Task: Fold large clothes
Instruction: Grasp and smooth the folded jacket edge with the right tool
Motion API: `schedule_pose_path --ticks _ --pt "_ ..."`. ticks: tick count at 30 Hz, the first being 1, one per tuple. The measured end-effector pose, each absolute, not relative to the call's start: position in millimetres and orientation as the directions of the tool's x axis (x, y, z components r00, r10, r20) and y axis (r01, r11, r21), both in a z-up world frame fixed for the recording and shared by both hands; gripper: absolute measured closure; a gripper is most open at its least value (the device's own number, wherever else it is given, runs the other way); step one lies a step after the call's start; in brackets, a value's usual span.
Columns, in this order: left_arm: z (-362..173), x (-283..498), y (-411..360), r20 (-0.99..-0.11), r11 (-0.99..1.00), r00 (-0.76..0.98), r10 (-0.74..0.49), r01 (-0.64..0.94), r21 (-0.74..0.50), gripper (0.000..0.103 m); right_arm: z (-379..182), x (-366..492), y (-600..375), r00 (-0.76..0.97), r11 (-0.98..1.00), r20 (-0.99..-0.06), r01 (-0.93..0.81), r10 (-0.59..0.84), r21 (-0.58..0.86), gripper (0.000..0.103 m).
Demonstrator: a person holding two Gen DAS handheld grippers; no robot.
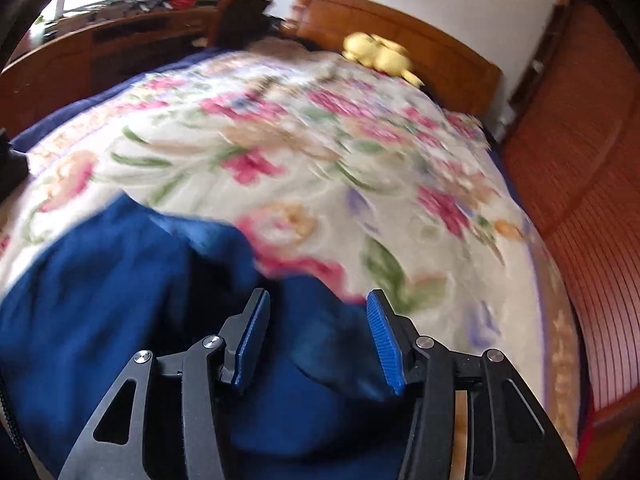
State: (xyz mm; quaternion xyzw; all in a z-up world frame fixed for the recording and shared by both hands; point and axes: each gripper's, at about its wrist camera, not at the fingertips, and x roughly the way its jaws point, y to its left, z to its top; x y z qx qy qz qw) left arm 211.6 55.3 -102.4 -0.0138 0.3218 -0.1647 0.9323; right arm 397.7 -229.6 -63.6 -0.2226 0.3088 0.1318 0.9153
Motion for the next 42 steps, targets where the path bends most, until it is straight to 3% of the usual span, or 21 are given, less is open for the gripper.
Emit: schedule_pose_path --ticks 11,22,24,27,29,31,37,40,42 --pt "-109 211 40 -0.615 0.937 0.716 -0.329 0.326 -0.122 0.037 -95 405 -343 0.703 0.952 -0.711 -0.206 -0.017 -0.227 0.051" --pt "-114 211 33 -0.630 0.928 0.692 -0.352 0.344 -0.141 0.037 -127 472 -370 0.609 0.989 -0.793 -0.133 0.026 -0.070 0.052" --pt "-114 210 32 -0.632 0.928 0.691 -0.351 0.345 -0.139 0.037 -131 478 -375 0.580 0.988 -0.806 -0.152 0.116 0.033 0.092" --pt "-114 209 34 -0.633 0.929 0.690 -0.350 0.344 -0.138 0.037 -130 476 -377 0.598 0.983 -0.789 -0.182 0.143 0.040 0.099" --pt "-114 208 34 -0.633 0.929 0.690 -0.350 0.345 -0.137 0.037 -122 470 -382 0.648 0.987 -0.755 -0.162 0.095 -0.015 0.100" --pt "-114 208 34 -0.633 0.928 0.690 -0.351 0.346 -0.138 0.037 -117 470 -399 0.680 0.995 -0.731 -0.019 -0.057 -0.096 0.100" --pt "-115 210 33 -0.634 0.928 0.690 -0.349 0.346 -0.135 0.037 -118 470 -423 0.653 0.982 -0.734 0.113 -0.188 -0.151 0.100" --pt "-114 210 32 -0.631 0.929 0.692 -0.350 0.346 -0.135 0.037 -112 466 -410 0.669 0.975 -0.713 0.090 -0.211 -0.204 0.089" --pt "-114 209 32 -0.629 0.928 0.695 -0.350 0.347 -0.134 0.037 -103 454 -392 0.706 0.985 -0.697 0.007 -0.126 -0.171 0.078"
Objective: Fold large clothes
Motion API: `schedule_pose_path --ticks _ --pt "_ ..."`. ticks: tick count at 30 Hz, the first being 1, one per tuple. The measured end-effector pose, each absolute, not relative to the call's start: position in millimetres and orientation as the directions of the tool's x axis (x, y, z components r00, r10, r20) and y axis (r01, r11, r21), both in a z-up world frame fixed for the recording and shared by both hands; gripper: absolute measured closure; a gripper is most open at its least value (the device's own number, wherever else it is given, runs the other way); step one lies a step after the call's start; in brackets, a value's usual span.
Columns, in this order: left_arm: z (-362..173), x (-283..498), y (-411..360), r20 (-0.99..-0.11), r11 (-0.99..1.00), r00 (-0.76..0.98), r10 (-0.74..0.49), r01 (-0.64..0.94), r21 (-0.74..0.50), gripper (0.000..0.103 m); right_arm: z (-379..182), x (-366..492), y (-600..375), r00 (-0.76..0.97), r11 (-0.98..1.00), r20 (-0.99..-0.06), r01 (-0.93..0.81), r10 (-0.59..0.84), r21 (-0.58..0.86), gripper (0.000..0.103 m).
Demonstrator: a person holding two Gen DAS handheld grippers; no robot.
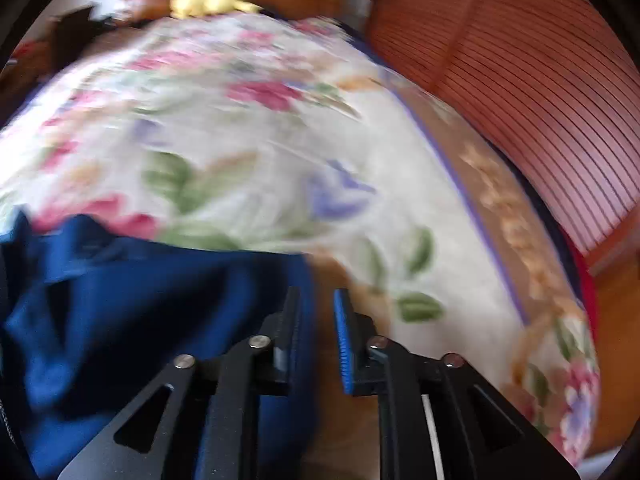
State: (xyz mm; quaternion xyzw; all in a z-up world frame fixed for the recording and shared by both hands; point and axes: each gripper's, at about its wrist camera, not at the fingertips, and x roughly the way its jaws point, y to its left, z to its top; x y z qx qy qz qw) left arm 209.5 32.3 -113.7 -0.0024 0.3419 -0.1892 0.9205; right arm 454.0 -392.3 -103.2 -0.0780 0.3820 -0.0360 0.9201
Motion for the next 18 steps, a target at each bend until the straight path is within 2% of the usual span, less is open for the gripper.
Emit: schedule_pose_path --ticks 3,10,16,18 --pt "-113 210 32 -0.627 0.928 0.696 -0.350 0.348 -0.133 0.037 -94 437 -359 0.732 0.980 -0.680 -0.116 -0.026 -0.163 0.066" --pt "-112 208 33 -0.630 0.932 0.699 -0.339 0.342 -0.122 0.037 -98 418 -268 0.679 0.911 -0.717 -0.382 0.160 -0.158 0.065" --pt "-110 207 35 -0.626 0.933 0.704 -0.337 0.339 -0.120 0.037 -121 442 -228 0.638 0.869 -0.754 -0.452 0.158 -0.200 0.064" --pt "-110 207 36 -0.625 0.933 0.705 -0.336 0.339 -0.119 0.037 -128 452 -221 0.627 0.865 -0.766 -0.456 0.145 -0.209 0.060"
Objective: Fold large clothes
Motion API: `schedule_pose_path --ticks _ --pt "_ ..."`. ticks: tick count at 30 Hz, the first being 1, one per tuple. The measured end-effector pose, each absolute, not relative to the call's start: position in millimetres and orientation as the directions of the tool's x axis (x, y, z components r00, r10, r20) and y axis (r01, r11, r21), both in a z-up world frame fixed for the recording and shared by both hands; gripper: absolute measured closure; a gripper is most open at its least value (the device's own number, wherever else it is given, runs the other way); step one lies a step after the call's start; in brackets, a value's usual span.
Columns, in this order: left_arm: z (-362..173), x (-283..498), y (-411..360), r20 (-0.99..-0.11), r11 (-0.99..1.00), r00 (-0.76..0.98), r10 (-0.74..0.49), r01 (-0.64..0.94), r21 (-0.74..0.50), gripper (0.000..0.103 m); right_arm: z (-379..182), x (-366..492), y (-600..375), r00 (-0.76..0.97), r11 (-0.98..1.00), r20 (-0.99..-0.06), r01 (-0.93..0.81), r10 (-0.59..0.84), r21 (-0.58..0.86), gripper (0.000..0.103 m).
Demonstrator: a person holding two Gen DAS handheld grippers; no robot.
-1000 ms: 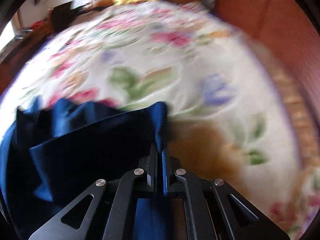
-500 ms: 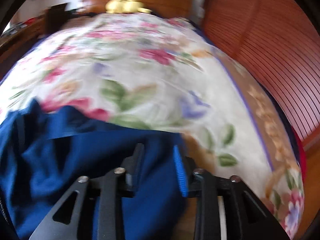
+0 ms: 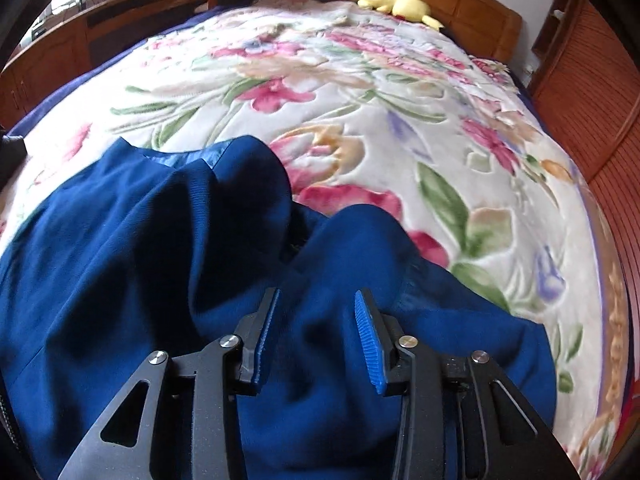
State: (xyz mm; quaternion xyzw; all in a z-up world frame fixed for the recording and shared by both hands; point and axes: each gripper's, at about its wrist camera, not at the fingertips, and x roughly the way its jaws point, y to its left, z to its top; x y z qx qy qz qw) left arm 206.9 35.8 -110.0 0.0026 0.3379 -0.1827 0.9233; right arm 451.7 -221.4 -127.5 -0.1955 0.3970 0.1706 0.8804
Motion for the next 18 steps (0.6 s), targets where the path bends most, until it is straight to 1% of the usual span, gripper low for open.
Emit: schedule_pose_path --ticks 3,5,8,13,14,15,16,17,18 --pt "-110 208 36 -0.625 0.934 0.705 -0.334 0.338 -0.117 0.037 -139 467 -217 0.576 0.848 -0.805 -0.490 0.144 -0.199 0.053" --pt "-110 208 37 -0.625 0.935 0.707 -0.332 0.337 -0.115 0.037 -144 470 -211 0.558 0.833 -0.821 -0.507 0.120 -0.222 0.052" --pt "-110 209 38 -0.625 0.935 0.707 -0.331 0.336 -0.115 0.037 -146 472 -207 0.566 0.812 -0.818 -0.524 0.106 -0.257 0.051" --pt "-110 209 38 -0.629 0.935 0.704 -0.329 0.337 -0.112 0.037 -149 477 -203 0.551 0.808 -0.828 -0.532 0.104 -0.252 0.051" --pt "-110 209 39 -0.630 0.935 0.704 -0.329 0.338 -0.111 0.037 -149 477 -204 0.540 0.808 -0.834 -0.538 0.112 -0.239 0.060" --pt "-110 209 38 -0.630 0.935 0.703 -0.329 0.338 -0.110 0.037 -150 477 -204 0.513 0.806 -0.847 -0.555 0.137 -0.206 0.076" --pt "-111 209 38 -0.631 0.935 0.704 -0.327 0.338 -0.108 0.037 -150 477 -202 0.485 0.802 -0.858 -0.573 0.167 -0.168 0.085" --pt "-111 209 38 -0.631 0.935 0.704 -0.326 0.338 -0.106 0.037 -151 476 -200 0.479 0.798 -0.860 -0.581 0.175 -0.161 0.091" --pt "-111 208 38 -0.630 0.935 0.705 -0.326 0.338 -0.106 0.037 -153 473 -195 0.494 0.788 -0.855 -0.584 0.156 -0.194 0.094"
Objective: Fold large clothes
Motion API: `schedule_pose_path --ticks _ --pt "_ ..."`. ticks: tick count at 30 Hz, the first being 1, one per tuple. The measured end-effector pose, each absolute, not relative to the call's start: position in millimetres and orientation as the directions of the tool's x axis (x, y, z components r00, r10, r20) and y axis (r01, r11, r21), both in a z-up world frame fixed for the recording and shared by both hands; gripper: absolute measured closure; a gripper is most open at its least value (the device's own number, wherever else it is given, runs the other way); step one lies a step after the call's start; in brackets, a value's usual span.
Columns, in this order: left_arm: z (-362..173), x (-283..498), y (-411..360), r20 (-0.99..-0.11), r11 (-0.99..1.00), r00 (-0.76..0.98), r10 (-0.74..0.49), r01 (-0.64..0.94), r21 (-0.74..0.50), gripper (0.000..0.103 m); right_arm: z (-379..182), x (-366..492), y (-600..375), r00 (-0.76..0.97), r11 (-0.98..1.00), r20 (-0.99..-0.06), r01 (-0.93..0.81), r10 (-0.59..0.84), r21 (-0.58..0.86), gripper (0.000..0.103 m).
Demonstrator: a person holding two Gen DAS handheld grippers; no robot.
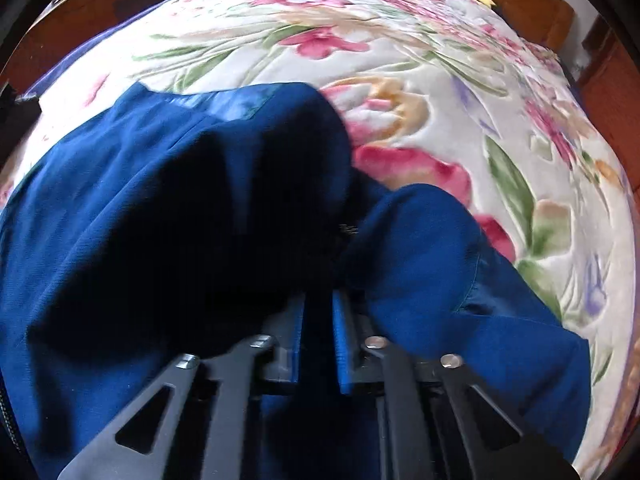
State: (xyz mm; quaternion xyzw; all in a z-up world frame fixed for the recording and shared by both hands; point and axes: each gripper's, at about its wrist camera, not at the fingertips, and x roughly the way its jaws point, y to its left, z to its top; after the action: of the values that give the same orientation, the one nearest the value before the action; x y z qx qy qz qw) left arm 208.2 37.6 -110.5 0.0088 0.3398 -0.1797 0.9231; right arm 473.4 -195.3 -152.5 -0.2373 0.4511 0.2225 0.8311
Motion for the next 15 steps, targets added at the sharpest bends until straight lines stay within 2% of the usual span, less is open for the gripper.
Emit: schedule_pose_path --ticks 5,9,11,13,15 --pt "-109 206 35 -0.631 0.934 0.705 -0.326 0.342 -0.100 0.037 -139 475 -185 0.620 0.805 -0.777 -0.514 0.109 -0.297 0.102" --pt "-111 207 33 -0.633 0.933 0.703 -0.326 0.345 -0.097 0.037 -113 482 -195 0.723 0.890 -0.681 -0.380 0.116 -0.252 0.102" --pt "-111 207 33 -0.633 0.933 0.702 -0.326 0.345 -0.099 0.037 -104 481 -200 0.721 0.907 -0.676 -0.373 0.151 -0.196 0.102" --pt "-110 206 33 -0.631 0.933 0.703 -0.328 0.346 -0.099 0.037 -96 472 -206 0.737 0.913 -0.661 -0.355 0.141 -0.203 0.095" --pt "-108 205 32 -0.627 0.931 0.704 -0.333 0.351 -0.101 0.037 -89 459 -218 0.748 0.917 -0.648 -0.346 0.142 -0.198 0.069"
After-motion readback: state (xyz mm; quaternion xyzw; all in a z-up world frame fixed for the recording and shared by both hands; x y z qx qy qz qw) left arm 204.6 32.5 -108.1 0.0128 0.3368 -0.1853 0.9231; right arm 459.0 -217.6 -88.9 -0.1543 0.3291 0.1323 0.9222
